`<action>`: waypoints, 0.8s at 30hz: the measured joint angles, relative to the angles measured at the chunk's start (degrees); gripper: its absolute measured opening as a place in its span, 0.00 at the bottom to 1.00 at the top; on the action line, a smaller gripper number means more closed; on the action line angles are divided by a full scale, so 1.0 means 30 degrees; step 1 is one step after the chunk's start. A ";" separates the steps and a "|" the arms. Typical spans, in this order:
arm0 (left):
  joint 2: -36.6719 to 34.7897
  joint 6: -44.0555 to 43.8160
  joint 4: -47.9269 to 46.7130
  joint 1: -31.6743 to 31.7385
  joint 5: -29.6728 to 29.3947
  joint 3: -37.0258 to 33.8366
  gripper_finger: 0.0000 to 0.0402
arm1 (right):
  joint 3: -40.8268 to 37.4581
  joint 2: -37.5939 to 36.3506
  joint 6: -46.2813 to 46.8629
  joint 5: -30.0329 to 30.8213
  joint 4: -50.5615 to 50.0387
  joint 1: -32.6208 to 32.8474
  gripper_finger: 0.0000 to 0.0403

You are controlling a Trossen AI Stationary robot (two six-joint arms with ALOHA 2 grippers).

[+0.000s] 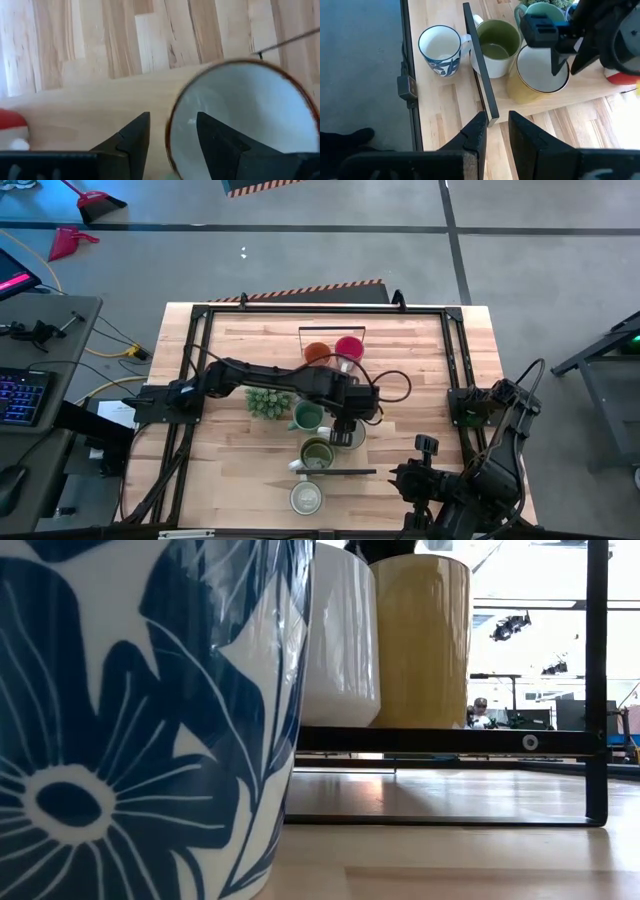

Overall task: Place coffee mugs
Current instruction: Put the yellow mug on the shelf

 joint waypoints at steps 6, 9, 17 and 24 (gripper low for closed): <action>-0.0726 -0.0099 0.0297 -0.0104 -0.0182 0.0027 0.38 | 0.0000 0.0000 -0.0003 0.0015 -0.0004 0.0000 0.15; -0.1352 -0.0099 0.0134 -0.0104 -0.0644 0.0012 0.38 | 0.0000 -0.0007 -0.0165 0.0015 -0.0006 0.0000 0.15; -0.4339 0.0360 -0.0907 -0.0104 -0.1162 0.0027 0.38 | 0.0000 -0.0007 -0.1829 0.0007 0.0001 -0.0300 0.15; -0.7833 -0.1278 -0.6958 -0.0112 -0.1744 -0.0036 0.38 | -0.0007 -0.0007 -0.3297 0.1440 -0.0001 -0.1286 0.15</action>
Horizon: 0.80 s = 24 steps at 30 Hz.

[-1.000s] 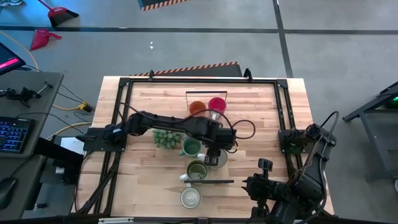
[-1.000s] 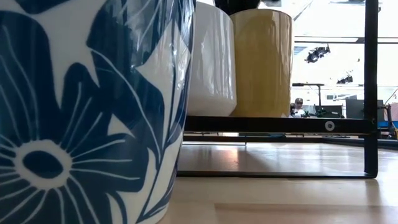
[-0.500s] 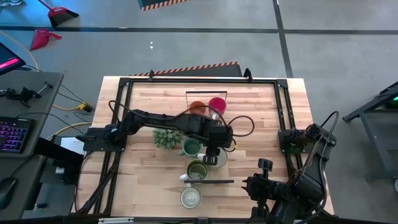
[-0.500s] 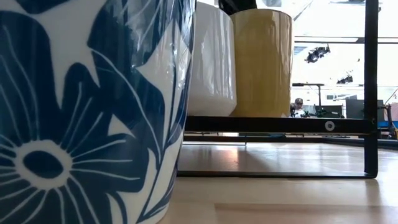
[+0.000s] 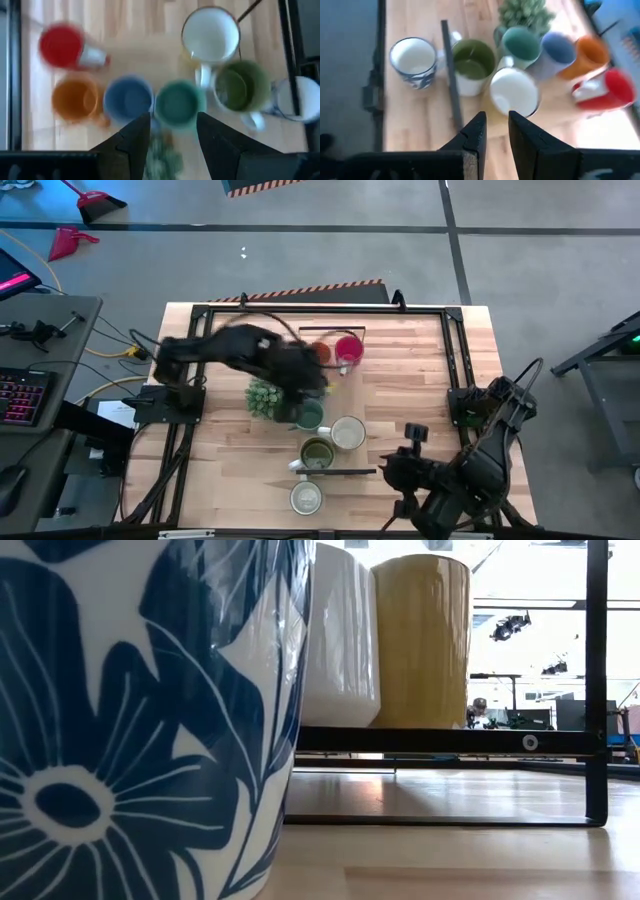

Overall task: Place coffee mugs
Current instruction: Put the yellow mug on the shelf

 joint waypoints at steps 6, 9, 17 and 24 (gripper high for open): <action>-0.3923 -0.1516 0.0276 -0.0858 -0.0230 -0.2368 0.38 | -0.0002 -0.0322 -0.1074 0.1800 0.0010 -0.0284 0.15; -0.6167 -0.2465 0.0677 -0.1678 -0.1060 -0.5380 0.38 | -0.0154 -0.0393 -0.1074 0.2182 0.0056 -0.0787 0.15; -1.3342 -0.7625 0.5599 -0.5095 -0.2800 -1.6961 0.37 | -0.4133 -0.1288 0.0266 0.2113 0.0035 -0.2400 0.15; -1.6972 -0.9874 1.2105 -0.7104 -0.4993 -2.3555 0.34 | -0.9629 -0.4445 0.2279 0.2893 0.2529 -0.4730 0.15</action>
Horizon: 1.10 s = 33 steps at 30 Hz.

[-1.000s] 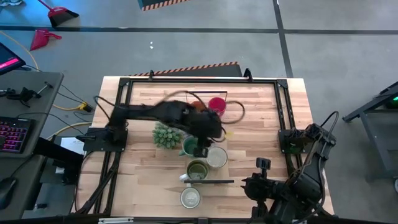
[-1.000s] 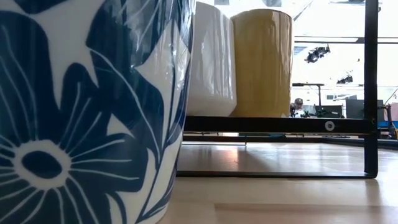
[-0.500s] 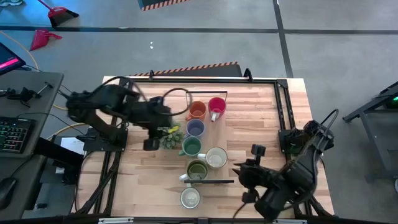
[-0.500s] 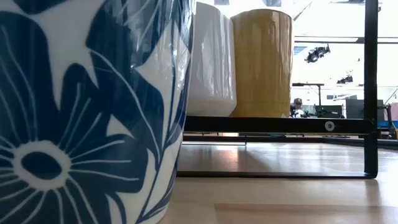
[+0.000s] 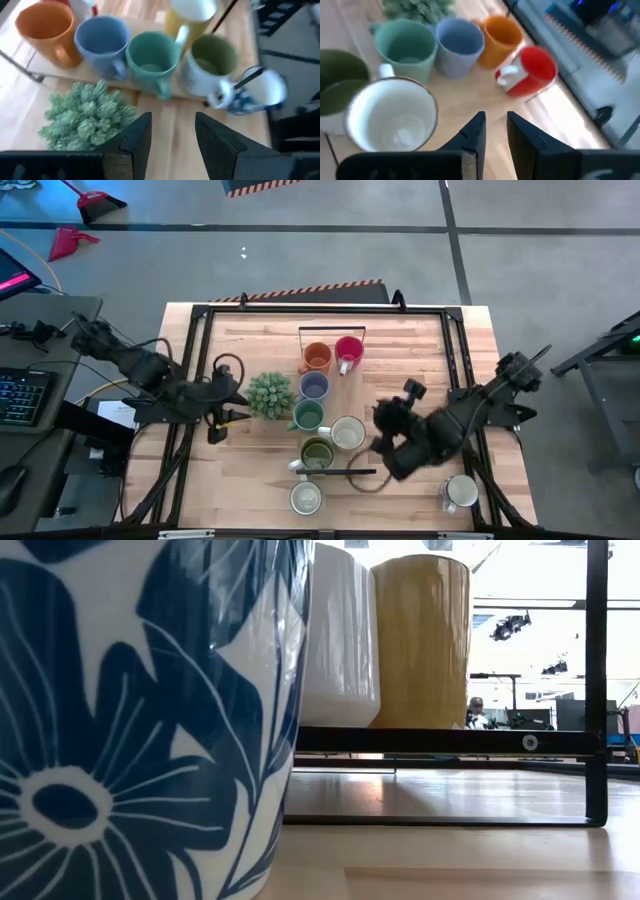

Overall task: Place coffee mugs
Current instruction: Put the yellow mug on the shelf

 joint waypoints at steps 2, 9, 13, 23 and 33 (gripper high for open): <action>-0.0007 0.0008 0.0723 -0.0109 -0.0678 -0.1099 0.34 | -0.1714 -0.1049 -0.0788 -0.1270 0.2040 -0.0966 0.15; 0.0232 0.0043 0.1969 0.0316 -0.2801 -0.2560 0.34 | -0.5400 -0.3624 -0.8022 -0.8490 0.9593 -0.5203 0.15; 0.0076 0.0452 0.2966 0.0794 -0.3521 -0.2522 0.34 | -0.5438 -0.3948 -1.1249 -1.1017 1.1745 -0.6892 0.15; 0.0231 0.0934 0.3066 0.2103 -0.3909 -0.2522 0.34 | -0.5445 -0.2369 -1.2861 -1.4751 1.1339 -0.7306 0.15; 0.0252 0.2235 0.3052 0.3046 -0.3200 -0.2522 0.34 | -0.5445 -0.1369 -1.2358 -1.4882 1.1819 -0.7164 0.15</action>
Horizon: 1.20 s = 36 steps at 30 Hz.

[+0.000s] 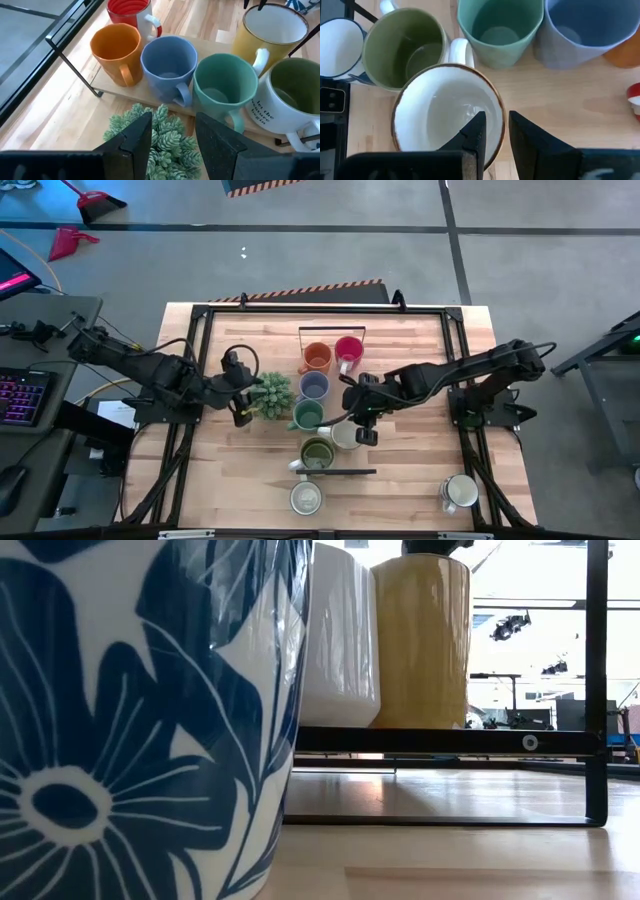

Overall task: Place coffee mugs
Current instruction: Put the yellow mug on the shelf

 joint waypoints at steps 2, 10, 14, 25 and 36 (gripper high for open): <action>0.0000 0.0218 0.0000 0.0098 0.0240 0.0000 0.34 | 0.0000 0.0069 0.0000 0.0000 0.0107 0.0000 0.15; 0.0000 0.1275 -0.0011 0.0407 0.0472 0.0000 0.34 | 0.0007 0.0666 0.0000 -0.0284 0.0593 0.0029 0.15; 0.0000 0.1298 -0.0015 0.0429 0.0472 0.0000 0.34 | 0.0007 0.1052 0.0000 -0.0303 0.0626 0.0029 0.15; 0.0000 0.1304 -0.0022 0.0422 0.0538 0.0000 0.34 | 0.0020 0.1151 -0.0357 -0.0145 0.0648 0.0000 0.15; 0.0000 0.1298 -0.0022 0.0422 0.0538 0.0000 0.34 | 0.0664 0.1158 -0.1622 0.0264 0.0667 -0.0117 0.20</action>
